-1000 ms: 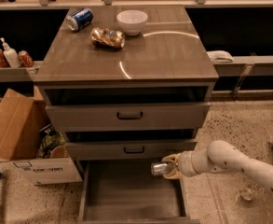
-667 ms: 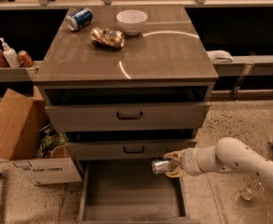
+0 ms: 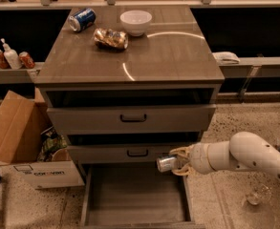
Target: Pick redbull can from bottom drawer and place on counter
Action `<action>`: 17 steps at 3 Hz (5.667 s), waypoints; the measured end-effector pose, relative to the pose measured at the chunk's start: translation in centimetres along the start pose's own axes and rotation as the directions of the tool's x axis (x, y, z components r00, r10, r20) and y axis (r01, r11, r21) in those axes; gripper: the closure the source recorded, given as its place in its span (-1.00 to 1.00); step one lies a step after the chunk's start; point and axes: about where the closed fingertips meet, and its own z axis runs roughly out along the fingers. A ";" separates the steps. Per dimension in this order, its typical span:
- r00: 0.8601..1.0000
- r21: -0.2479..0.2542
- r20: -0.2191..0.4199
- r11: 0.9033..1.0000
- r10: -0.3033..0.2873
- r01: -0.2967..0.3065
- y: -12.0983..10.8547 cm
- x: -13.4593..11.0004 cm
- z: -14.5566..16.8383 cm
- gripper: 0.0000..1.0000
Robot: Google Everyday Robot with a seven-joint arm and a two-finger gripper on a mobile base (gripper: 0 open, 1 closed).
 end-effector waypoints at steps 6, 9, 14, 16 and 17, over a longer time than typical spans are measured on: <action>0.974 0.166 0.058 0.964 -0.220 0.208 -13.6 -13.4 -13.9 1.00; 0.974 0.314 0.113 0.937 -0.195 0.151 -22.4 -19.0 -18.6 1.00; 0.942 0.258 0.236 0.919 0.241 -0.299 -30.7 -14.0 -17.4 0.49; 0.921 0.275 0.241 0.888 0.307 -0.368 -34.0 -10.2 -16.5 -0.44; 0.912 0.275 0.253 0.880 0.323 -0.388 -35.7 -9.0 -15.5 -0.90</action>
Offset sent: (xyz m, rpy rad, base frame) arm 0.0136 0.0103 0.1519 0.0041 -0.1402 0.0892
